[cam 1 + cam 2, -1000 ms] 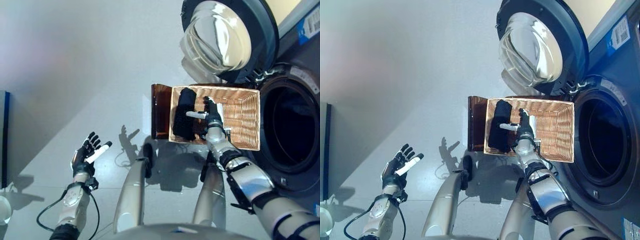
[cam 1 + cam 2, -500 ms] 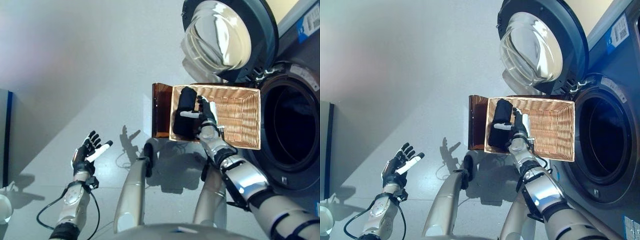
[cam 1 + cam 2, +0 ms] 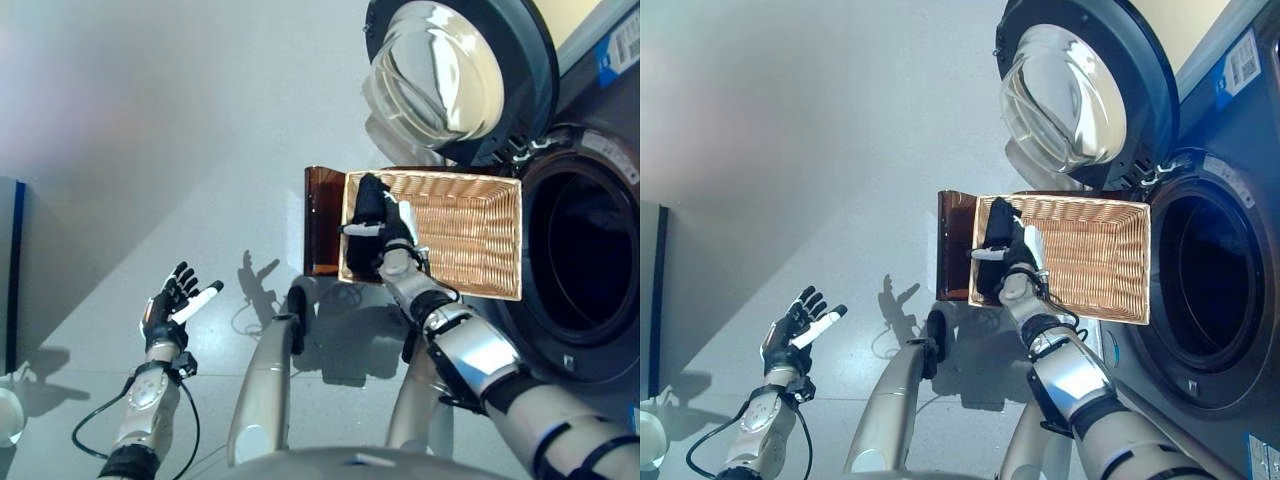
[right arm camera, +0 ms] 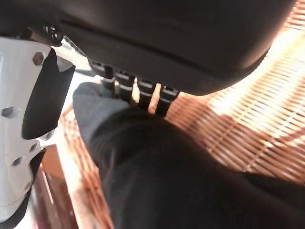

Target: Pick up the clothes and place them into the washing machine

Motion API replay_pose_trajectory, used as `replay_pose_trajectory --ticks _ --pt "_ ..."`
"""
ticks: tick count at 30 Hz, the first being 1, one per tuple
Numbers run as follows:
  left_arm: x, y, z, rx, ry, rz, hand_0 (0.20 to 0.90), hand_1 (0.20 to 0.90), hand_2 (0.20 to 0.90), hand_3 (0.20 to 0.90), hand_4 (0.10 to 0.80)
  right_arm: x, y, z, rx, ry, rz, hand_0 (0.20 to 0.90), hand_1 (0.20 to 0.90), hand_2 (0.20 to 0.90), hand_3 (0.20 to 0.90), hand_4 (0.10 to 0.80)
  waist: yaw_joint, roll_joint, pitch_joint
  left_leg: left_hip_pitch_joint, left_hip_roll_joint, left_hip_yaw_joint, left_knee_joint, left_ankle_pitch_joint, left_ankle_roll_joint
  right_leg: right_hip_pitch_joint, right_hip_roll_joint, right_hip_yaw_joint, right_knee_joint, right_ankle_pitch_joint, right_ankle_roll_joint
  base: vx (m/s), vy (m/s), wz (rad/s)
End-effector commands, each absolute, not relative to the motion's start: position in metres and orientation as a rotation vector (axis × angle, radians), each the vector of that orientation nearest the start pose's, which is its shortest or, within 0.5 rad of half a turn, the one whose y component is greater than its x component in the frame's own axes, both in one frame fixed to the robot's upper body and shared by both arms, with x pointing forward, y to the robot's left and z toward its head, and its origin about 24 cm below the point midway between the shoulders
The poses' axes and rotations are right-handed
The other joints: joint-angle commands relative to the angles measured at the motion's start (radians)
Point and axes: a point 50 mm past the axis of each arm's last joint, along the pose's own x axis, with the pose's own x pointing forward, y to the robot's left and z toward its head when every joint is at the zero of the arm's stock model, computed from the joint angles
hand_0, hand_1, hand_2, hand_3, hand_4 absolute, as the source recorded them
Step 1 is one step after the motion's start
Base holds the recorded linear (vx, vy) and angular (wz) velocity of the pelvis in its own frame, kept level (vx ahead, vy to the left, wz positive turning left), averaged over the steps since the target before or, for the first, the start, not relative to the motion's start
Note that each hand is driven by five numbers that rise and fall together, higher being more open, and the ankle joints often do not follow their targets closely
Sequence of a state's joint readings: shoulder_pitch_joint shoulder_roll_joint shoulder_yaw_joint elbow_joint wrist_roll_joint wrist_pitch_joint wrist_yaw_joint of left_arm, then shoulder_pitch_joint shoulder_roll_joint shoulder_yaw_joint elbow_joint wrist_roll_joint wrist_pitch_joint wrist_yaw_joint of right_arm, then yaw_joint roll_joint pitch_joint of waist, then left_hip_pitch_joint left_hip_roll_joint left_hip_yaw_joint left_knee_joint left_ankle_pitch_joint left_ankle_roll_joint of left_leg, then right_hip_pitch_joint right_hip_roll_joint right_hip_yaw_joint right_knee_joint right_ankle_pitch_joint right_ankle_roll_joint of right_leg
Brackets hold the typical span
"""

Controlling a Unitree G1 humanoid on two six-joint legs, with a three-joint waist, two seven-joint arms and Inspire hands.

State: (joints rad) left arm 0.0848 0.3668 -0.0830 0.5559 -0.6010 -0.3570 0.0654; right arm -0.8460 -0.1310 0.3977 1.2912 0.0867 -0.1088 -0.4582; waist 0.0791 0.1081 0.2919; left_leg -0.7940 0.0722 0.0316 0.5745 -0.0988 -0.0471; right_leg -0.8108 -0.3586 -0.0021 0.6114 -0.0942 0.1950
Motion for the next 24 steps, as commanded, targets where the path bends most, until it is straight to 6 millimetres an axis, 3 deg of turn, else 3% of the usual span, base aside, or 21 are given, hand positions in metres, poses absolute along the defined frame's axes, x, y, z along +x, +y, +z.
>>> replay_pose_trajectory --ticks 1,18,24 --pt "0.202 0.296 -0.016 -0.05 0.114 0.388 0.9 0.9 0.9 0.9 0.8 0.386 -0.109 0.067 -0.524 0.073 -0.129 0.2 0.2 0.2 0.2 0.3 0.022 0.01 -0.027 0.029 0.024 -0.046 -0.004 -0.008 -0.069 -0.003 -0.015 0.029 -0.066 0.157 -0.014 0.0 0.0 0.0" --pt "0.203 0.297 -0.016 -0.039 0.117 0.394 0.9 0.9 0.9 0.9 0.8 0.386 -0.127 0.063 -0.492 0.115 -0.195 0.2 0.2 0.2 0.2 0.3 0.022 0.01 -0.028 0.023 0.025 -0.043 0.006 -0.016 -0.065 -0.018 -0.017 0.034 -0.049 0.153 -0.014 0.0 0.0 0.0" --pt "0.204 0.297 -0.015 -0.037 0.108 0.398 0.9 0.9 0.9 0.9 0.8 0.388 -0.146 0.074 -0.251 0.075 -0.273 0.2 0.2 0.2 0.2 0.3 0.015 0.011 -0.026 0.022 0.027 -0.041 0.005 -0.015 -0.063 -0.022 -0.015 0.038 -0.048 0.152 -0.014 0.0 0.0 0.0"
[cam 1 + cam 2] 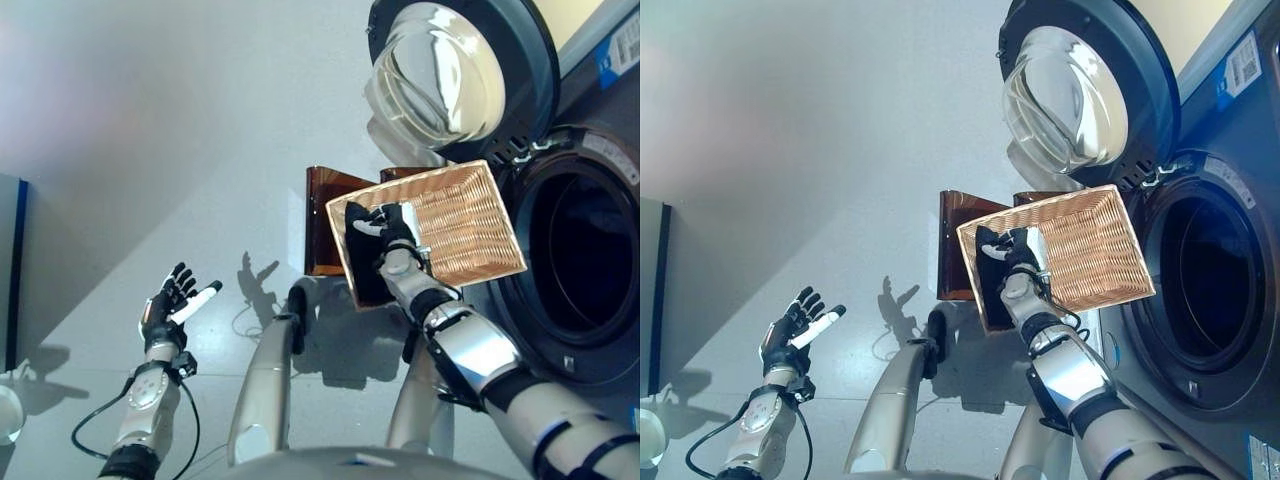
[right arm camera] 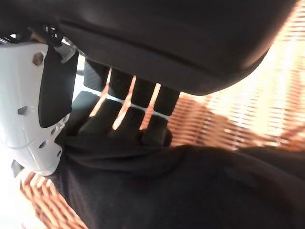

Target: Pick up the clothes and place them into the washing machine

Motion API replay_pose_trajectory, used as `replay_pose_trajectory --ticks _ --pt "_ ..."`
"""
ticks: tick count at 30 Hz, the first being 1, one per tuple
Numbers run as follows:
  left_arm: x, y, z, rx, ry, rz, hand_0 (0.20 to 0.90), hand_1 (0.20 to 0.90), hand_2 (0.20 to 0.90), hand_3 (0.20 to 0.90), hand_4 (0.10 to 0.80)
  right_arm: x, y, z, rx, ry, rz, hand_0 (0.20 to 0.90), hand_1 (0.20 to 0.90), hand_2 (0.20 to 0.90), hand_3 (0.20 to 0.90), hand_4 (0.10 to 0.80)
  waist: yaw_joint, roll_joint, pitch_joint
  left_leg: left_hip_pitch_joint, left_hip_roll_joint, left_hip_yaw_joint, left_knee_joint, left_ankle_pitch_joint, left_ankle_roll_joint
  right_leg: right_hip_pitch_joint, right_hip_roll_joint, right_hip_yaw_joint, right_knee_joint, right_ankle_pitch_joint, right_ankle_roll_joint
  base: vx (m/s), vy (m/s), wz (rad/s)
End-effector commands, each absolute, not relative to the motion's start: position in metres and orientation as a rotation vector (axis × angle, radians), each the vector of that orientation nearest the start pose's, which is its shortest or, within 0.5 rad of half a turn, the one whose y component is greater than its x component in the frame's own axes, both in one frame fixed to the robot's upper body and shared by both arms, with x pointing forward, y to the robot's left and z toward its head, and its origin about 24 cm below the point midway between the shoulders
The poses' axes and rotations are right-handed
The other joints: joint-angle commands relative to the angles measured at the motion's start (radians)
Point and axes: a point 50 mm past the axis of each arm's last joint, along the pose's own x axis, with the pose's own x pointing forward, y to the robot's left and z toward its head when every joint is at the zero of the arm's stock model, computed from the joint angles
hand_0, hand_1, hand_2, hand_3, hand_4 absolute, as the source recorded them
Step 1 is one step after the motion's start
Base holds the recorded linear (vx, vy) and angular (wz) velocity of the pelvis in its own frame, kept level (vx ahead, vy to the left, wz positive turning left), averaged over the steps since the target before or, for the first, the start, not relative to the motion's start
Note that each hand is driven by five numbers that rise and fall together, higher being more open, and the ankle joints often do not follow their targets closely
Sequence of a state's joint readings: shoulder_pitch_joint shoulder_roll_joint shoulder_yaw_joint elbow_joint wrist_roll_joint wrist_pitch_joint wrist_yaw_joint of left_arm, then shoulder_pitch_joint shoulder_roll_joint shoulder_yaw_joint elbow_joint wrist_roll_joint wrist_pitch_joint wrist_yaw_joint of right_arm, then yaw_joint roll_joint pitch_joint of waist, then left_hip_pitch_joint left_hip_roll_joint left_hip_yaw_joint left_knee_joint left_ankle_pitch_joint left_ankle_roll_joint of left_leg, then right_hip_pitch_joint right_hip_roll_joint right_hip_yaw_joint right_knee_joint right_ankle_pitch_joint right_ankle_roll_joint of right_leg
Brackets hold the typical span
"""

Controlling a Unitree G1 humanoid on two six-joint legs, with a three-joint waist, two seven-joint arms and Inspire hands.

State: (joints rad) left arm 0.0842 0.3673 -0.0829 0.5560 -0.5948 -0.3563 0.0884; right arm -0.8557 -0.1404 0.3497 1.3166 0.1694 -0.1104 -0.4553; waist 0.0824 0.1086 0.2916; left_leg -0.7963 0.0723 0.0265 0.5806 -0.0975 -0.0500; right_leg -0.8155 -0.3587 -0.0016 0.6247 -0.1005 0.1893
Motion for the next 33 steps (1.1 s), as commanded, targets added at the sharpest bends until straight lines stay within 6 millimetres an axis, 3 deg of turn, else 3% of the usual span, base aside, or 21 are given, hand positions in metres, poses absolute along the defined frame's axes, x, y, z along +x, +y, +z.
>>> replay_pose_trajectory --ticks 1,4,7,18,22,23,24,25,33 --pt "0.204 0.297 -0.015 -0.039 0.108 0.398 0.9 0.9 0.9 0.9 0.8 0.387 -0.152 0.073 -0.217 0.078 -0.289 0.2 0.2 0.2 0.2 0.3 0.01 0.011 -0.025 0.025 0.028 -0.036 -0.003 -0.016 -0.06 -0.018 -0.015 0.037 -0.063 0.157 -0.007 0.0 0.0 0.0" --pt "0.204 0.298 -0.015 -0.043 0.105 0.402 0.9 0.9 0.9 0.9 0.8 0.386 -0.163 0.078 -0.12 0.046 -0.327 0.2 0.2 0.2 0.2 0.3 0.006 0.009 -0.023 0.025 0.03 -0.035 -0.004 -0.015 -0.061 -0.019 -0.014 0.039 -0.062 0.157 -0.008 0.0 0.0 0.0" --pt "0.202 0.297 -0.015 -0.052 0.098 0.404 0.9 0.9 0.9 0.9 0.8 0.381 -0.191 0.078 0.048 0.008 -0.405 0.2 0.2 0.2 0.2 0.3 -0.007 0.006 -0.021 0.023 0.033 -0.035 0.0 -0.018 -0.061 -0.025 -0.012 0.039 -0.057 0.154 -0.009 0.0 0.0 0.0" --pt "0.2 0.294 -0.018 -0.073 0.102 0.386 0.9 0.9 0.9 0.9 0.8 0.362 -0.254 0.081 0.337 -0.091 -0.553 0.2 0.2 0.2 0.2 0.3 -0.03 0.007 -0.017 0.017 0.042 -0.03 0.019 -0.03 -0.061 -0.036 -0.011 0.043 -0.041 0.141 -0.006 0.0 -0.001 0.0" --pt "0.199 0.294 -0.019 -0.08 0.104 0.382 0.9 0.9 0.9 0.9 0.8 0.358 -0.264 0.081 0.191 -0.083 -0.539 0.2 0.2 0.2 0.2 0.3 -0.033 0.008 -0.013 0.017 0.044 -0.028 0.021 -0.029 -0.062 -0.041 -0.011 0.047 -0.039 0.143 -0.006 0.0 0.0 0.0" --pt "0.199 0.295 -0.019 -0.079 0.103 0.381 0.9 0.9 0.9 0.9 0.8 0.359 -0.26 0.082 0.104 -0.078 -0.5 0.42 0.42 0.42 0.42 0.457 -0.033 0.008 -0.013 0.016 0.045 -0.027 0.02 -0.027 -0.062 -0.042 -0.01 0.046 -0.04 0.145 -0.006 0.0 0.0 0.0" --pt "0.199 0.295 -0.019 -0.075 0.103 0.377 0.9 0.9 0.9 0.9 0.8 0.361 -0.254 0.086 -0.023 -0.083 -0.441 0.722 0.722 0.722 0.722 0.673 -0.034 0.007 -0.012 0.016 0.045 -0.026 0.019 -0.025 -0.062 -0.043 -0.009 0.048 -0.042 0.148 -0.006 0.0 0.0 0.0" --pt "0.198 0.295 -0.019 -0.075 0.102 0.376 0.9 0.9 0.9 0.9 0.8 0.363 -0.248 0.09 -0.087 -0.1 -0.407 0.9 0.9 0.9 0.9 0.8 -0.035 0.007 -0.012 0.016 0.046 -0.025 0.018 -0.025 -0.062 -0.044 -0.008 0.048 -0.043 0.148 -0.007 0.0 0.0 0.0" --pt "0.199 0.292 -0.018 -0.066 0.1 0.357 0.9 0.9 0.9 0.9 0.8 0.37 -0.209 0.094 -0.59 -0.129 -0.183 0.9 0.9 0.9 0.9 0.8 -0.032 0.015 -0.011 0.01 0.048 -0.023 0.013 -0.021 -0.064 -0.051 -0.009 0.051 -0.048 0.154 -0.004 0.0 -0.01 -0.03"
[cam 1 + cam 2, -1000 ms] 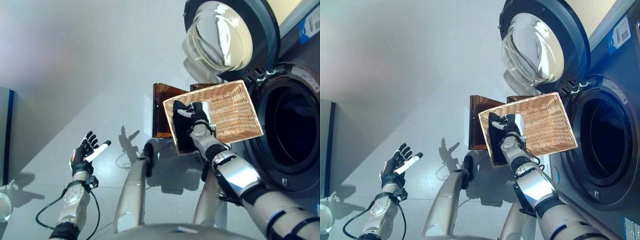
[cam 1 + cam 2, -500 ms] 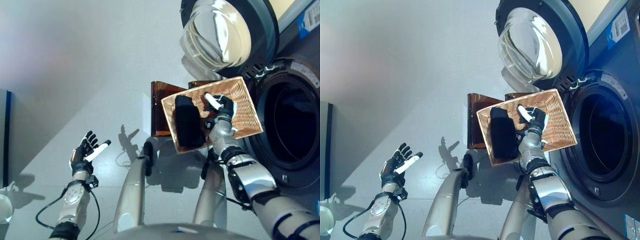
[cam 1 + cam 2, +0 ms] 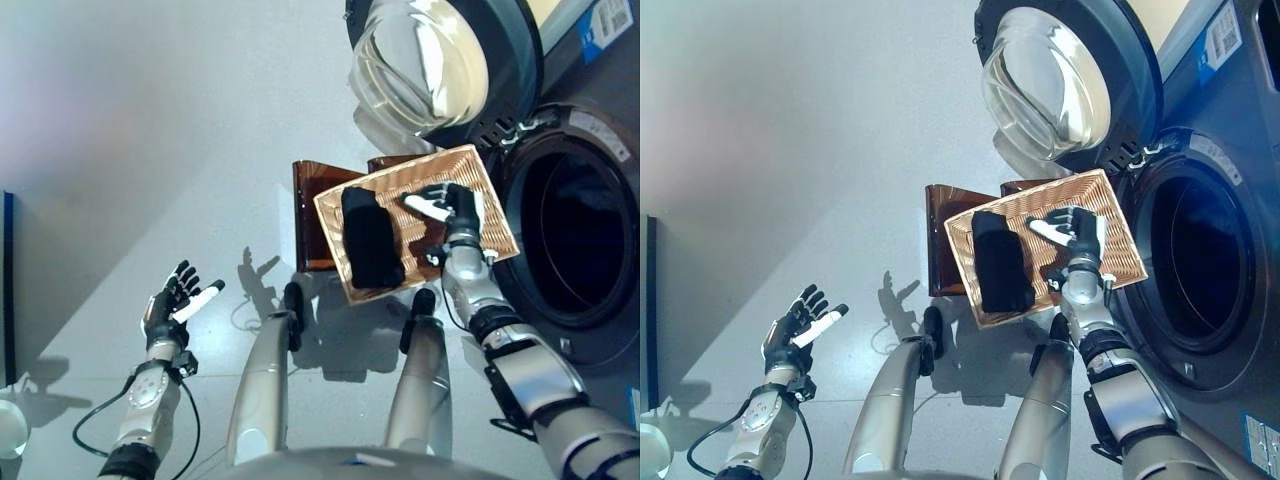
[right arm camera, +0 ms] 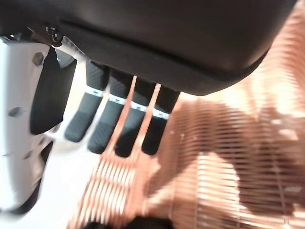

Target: Pick up the clothes and place them into the washing machine

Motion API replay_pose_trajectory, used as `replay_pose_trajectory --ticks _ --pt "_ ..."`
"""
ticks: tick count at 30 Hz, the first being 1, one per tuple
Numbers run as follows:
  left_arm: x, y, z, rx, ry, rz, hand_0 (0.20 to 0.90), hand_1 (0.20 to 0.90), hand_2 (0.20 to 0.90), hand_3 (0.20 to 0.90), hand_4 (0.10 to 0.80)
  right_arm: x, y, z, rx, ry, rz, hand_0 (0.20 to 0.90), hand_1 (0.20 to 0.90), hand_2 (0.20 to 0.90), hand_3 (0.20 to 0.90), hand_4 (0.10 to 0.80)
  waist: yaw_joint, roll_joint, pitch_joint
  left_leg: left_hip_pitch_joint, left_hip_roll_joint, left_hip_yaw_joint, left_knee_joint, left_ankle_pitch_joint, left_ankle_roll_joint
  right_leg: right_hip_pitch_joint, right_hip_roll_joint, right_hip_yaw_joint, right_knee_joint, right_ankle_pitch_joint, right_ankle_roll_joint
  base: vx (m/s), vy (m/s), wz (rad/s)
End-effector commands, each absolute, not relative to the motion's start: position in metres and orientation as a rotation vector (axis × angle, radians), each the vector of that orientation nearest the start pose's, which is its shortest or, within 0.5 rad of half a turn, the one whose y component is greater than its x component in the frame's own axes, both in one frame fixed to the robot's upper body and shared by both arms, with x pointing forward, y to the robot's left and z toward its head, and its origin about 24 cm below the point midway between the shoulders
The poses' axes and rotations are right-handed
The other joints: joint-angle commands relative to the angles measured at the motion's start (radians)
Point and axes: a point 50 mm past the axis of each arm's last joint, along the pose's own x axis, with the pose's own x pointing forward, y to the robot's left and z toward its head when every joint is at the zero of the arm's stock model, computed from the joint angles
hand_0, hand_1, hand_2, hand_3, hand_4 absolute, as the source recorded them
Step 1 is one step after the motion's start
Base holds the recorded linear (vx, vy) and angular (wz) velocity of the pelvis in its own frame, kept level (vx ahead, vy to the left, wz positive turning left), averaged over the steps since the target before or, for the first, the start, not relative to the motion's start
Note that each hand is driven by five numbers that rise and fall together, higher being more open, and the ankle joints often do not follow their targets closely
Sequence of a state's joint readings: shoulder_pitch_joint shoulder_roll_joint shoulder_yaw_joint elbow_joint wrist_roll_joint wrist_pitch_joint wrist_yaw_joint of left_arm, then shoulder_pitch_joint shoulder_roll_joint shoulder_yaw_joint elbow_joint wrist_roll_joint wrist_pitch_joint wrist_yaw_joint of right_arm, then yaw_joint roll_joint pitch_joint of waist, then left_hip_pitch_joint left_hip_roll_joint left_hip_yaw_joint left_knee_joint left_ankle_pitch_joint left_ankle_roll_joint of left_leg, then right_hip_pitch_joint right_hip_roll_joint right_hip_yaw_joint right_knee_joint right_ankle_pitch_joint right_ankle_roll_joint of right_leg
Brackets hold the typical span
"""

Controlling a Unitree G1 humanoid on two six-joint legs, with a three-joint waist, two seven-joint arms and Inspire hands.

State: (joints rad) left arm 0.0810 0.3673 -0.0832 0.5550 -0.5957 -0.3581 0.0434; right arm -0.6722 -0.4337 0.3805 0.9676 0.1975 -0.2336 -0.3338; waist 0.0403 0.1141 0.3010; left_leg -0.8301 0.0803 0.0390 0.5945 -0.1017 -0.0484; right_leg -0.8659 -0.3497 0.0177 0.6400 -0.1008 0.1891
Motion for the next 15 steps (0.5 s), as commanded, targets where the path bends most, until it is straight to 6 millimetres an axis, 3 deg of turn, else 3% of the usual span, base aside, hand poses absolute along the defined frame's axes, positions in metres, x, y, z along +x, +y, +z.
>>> replay_pose_trajectory --ticks 1,15 --pt "0.199 0.292 -0.018 -0.069 0.099 0.359 0.9 0.9 0.9 0.9 0.8 0.371 -0.205 0.092 -0.597 -0.117 -0.175 0.9 0.9 0.9 0.9 0.8 0.014 0.013 -0.021 0.041 0.038 -0.038 -0.001 -0.016 -0.065 -0.002 -0.017 0.031 -0.063 0.154 -0.004 0.0 0.0 0.0" --pt "0.202 0.293 -0.017 -0.069 0.099 0.378 0.9 0.9 0.9 0.9 0.8 0.374 -0.183 0.07 -0.645 -0.024 -0.154 0.9 0.9 0.9 0.9 0.8 0.024 0.023 -0.025 0.026 0.037 -0.044 0.01 -0.013 -0.064 -0.009 -0.015 0.024 -0.05 0.15 -0.009 0.0 0.0 0.0"
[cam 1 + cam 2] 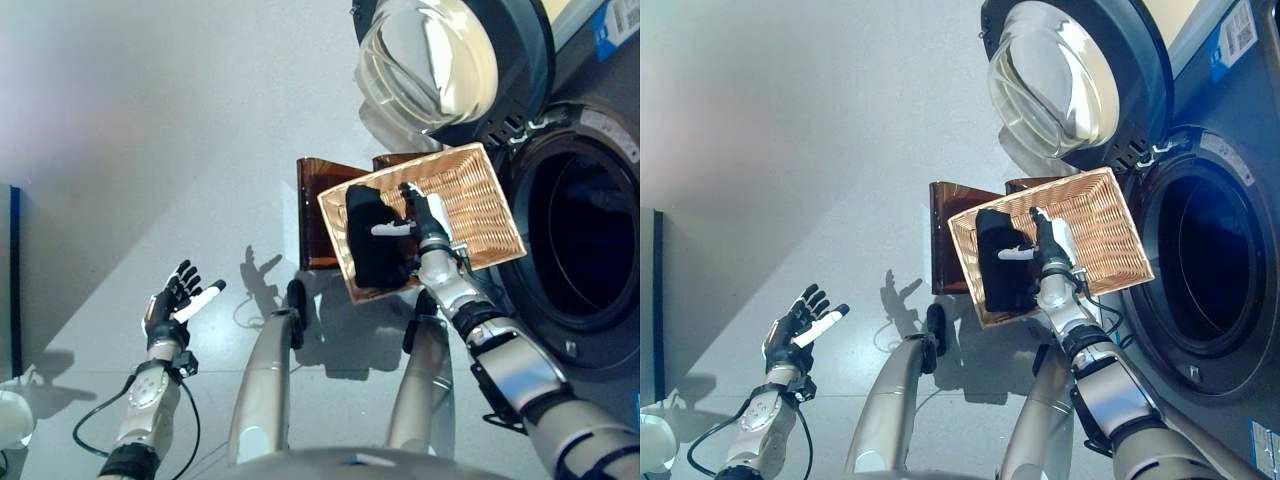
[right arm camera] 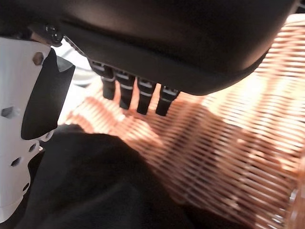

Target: Pick up the clothes and place them into the washing machine

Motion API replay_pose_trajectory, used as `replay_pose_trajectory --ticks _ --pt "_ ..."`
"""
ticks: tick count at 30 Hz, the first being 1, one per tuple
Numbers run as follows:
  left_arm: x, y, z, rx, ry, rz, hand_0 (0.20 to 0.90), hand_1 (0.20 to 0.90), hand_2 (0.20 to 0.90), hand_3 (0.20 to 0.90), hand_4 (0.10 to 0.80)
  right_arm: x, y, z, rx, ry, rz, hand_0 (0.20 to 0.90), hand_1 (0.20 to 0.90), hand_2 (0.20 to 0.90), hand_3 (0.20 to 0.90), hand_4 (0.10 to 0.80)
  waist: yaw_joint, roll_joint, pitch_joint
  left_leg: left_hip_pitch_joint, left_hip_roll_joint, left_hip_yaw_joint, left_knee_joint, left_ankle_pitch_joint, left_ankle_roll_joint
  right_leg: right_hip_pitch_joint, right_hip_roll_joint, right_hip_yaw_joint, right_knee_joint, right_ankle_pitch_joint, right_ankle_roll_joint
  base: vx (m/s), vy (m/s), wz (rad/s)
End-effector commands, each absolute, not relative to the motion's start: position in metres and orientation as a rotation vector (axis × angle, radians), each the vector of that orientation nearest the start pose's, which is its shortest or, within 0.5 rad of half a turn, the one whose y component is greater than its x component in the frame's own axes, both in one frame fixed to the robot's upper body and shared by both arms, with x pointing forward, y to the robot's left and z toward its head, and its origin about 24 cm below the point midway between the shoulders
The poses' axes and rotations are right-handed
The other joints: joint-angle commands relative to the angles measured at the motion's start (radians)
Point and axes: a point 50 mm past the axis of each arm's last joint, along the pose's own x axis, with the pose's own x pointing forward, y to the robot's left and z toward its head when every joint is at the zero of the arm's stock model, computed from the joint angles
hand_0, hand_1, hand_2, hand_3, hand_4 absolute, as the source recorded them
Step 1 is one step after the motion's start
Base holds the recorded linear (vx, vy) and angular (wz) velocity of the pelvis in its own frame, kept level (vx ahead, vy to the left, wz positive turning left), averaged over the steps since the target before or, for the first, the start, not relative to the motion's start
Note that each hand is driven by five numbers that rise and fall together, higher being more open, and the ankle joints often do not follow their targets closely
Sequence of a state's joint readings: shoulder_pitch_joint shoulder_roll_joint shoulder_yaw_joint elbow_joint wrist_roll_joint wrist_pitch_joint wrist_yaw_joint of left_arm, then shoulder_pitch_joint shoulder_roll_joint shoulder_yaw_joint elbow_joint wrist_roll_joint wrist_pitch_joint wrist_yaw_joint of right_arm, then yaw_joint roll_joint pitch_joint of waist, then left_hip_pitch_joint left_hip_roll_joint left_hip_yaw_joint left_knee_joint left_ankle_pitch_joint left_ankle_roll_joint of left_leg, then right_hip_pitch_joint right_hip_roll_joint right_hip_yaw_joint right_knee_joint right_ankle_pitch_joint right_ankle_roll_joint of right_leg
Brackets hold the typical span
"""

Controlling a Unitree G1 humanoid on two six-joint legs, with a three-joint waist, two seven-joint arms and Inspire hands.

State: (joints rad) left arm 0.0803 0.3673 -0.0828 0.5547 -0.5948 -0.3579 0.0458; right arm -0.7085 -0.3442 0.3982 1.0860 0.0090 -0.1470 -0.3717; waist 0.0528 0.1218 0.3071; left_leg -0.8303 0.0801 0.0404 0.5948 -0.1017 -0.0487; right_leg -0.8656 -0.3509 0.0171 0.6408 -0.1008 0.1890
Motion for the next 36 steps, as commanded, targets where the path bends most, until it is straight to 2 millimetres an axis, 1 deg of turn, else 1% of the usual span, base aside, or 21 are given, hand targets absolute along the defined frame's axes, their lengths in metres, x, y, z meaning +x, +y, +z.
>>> replay_pose_trajectory --ticks 1,4,5,7,9,14,17,19,20,21,22,24,29,36 --pt "0.202 0.293 -0.019 -0.07 0.103 0.385 0.9 0.9 0.9 0.9 0.8 0.371 -0.177 0.066 -0.641 -0.028 -0.126 0.9 0.9 0.9 0.9 0.8 0.007 0.012 -0.031 0.031 0.038 -0.043 0.005 -0.013 -0.064 -0.005 -0.012 0.023 -0.054 0.151 -0.009 0.0 0.0 0.0" --pt "0.201 0.293 -0.019 -0.07 0.106 0.391 0.9 0.9 0.9 0.9 0.8 0.367 -0.167 0.061 -0.658 -0.038 -0.073 0.9 0.9 0.9 0.9 0.8 0.001 0.005 -0.031 0.036 0.039 -0.043 0.002 -0.014 -0.065 0.0 -0.009 0.024 -0.058 0.154 -0.008 0.0 0.0 0.0" --pt "0.201 0.293 -0.019 -0.07 0.106 0.391 0.9 0.9 0.9 0.9 0.8 0.367 -0.167 0.061 -0.658 -0.038 -0.073 0.9 0.9 0.9 0.9 0.8 0.001 0.005 -0.031 0.036 0.039 -0.043 0.002 -0.014 -0.065 0.0 -0.009 0.024 -0.058 0.154 -0.008 0.0 0.0 0.0" --pt "0.201 0.294 -0.018 -0.07 0.102 0.4 0.9 0.9 0.9 0.9 0.8 0.362 -0.156 0.06 -0.675 -0.075 -0.007 0.9 0.9 0.9 0.9 0.8 -0.004 -0.002 -0.028 0.034 0.039 -0.045 0.003 -0.015 -0.066 -0.003 -0.008 0.025 -0.058 0.155 -0.008 0.0 0.0 0.0" --pt "0.202 0.293 -0.019 -0.071 0.102 0.398 0.9 0.9 0.9 0.9 0.8 0.359 -0.151 0.057 -0.705 -0.079 0.023 0.9 0.9 0.9 0.9 0.8 -0.009 -0.004 -0.024 0.028 0.039 -0.046 0.009 -0.017 -0.066 -0.006 -0.009 0.025 -0.055 0.153 -0.008 0.0 0.0 0.0" --pt "0.202 0.289 -0.022 -0.079 0.112 0.399 0.9 0.9 0.9 0.9 0.8 0.356 -0.138 0.045 -0.705 -0.043 0.051 0.9 0.9 0.9 0.9 0.8 -0.003 0.0 -0.023 0.026 0.037 -0.045 0.013 -0.018 -0.065 -0.008 -0.009 0.027 -0.055 0.154 -0.009 -0.004 0.004 -0.02" --pt "0.202 0.287 -0.022 -0.081 0.114 0.385 0.9 0.9 0.9 0.9 0.8 0.355 -0.135 0.033 -0.705 0.026 0.049 0.9 0.9 0.9 0.9 0.8 0.005 0.005 -0.025 0.027 0.037 -0.044 0.01 -0.016 -0.064 -0.004 -0.012 0.024 -0.058 0.155 -0.009 0.0 0.0 0.0" --pt "0.204 0.286 -0.02 -0.08 0.106 0.373 0.9 0.9 0.9 0.9 0.8 0.354 -0.135 0.023 -0.702 0.082 0.039 0.606 0.606 0.606 0.606 0.59 0.01 0.008 -0.027 0.027 0.037 -0.045 0.01 -0.016 -0.064 -0.004 -0.013 0.024 -0.056 0.153 -0.008 0.0 0.0 0.0" --pt "0.205 0.287 -0.02 -0.079 0.104 0.375 0.9 0.9 0.9 0.9 0.8 0.356 -0.134 0.023 -0.695 0.097 0.027 0.422 0.422 0.422 0.422 0.459 0.012 0.01 -0.028 0.024 0.035 -0.046 0.016 -0.017 -0.064 -0.006 -0.013 0.025 -0.052 0.152 -0.009 0.0 0.0 0.0" --pt "0.205 0.286 -0.019 -0.08 0.101 0.372 0.9 0.9 0.9 0.9 0.8 0.356 -0.136 0.022 -0.693 0.111 0.02 0.321 0.321 0.321 0.321 0.386 0.014 0.011 -0.028 0.025 0.035 -0.046 0.016 -0.017 -0.064 -0.006 -0.012 0.026 -0.051 0.151 -0.009 0.0 0.0 0.0" --pt "0.206 0.287 -0.018 -0.079 0.099 0.371 0.9 0.9 0.9 0.9 0.8 0.355 -0.138 0.019 -0.697 0.136 0.01 0.2 0.2 0.2 0.2 0.3 0.015 0.012 -0.028 0.025 0.035 -0.047 0.017 -0.017 -0.064 -0.006 -0.013 0.026 -0.048 0.15 -0.009 0.0 0.0 0.0" --pt "0.207 0.286 -0.018 -0.076 0.102 0.369 0.9 0.9 0.9 0.9 0.8 0.355 -0.14 0.015 -0.703 0.168 -0.005 0.2 0.2 0.2 0.2 0.3 0.019 0.013 -0.029 0.023 0.033 -0.048 0.022 -0.018 -0.064 -0.006 -0.013 0.026 -0.044 0.148 -0.009 0.0 0.0 0.0" --pt "0.205 0.287 -0.022 -0.07 0.121 0.374 0.9 0.9 0.9 0.9 0.8 0.357 -0.141 0.015 -0.695 0.181 -0.021 0.2 0.2 0.2 0.2 0.3 0.021 0.012 -0.031 0.027 0.032 -0.048 0.029 -0.024 -0.063 -0.004 -0.011 0.03 -0.037 0.143 -0.01 0.0 0.0 0.0" --pt "0.207 0.286 -0.021 -0.065 0.115 0.375 0.9 0.9 0.9 0.9 0.8 0.361 -0.143 0.024 -0.679 0.148 -0.054 0.2 0.2 0.2 0.2 0.3 0.019 0.009 -0.029 0.029 0.032 -0.045 0.029 -0.026 -0.062 -0.003 -0.012 0.031 -0.038 0.143 -0.009 0.0 0.0 0.0"
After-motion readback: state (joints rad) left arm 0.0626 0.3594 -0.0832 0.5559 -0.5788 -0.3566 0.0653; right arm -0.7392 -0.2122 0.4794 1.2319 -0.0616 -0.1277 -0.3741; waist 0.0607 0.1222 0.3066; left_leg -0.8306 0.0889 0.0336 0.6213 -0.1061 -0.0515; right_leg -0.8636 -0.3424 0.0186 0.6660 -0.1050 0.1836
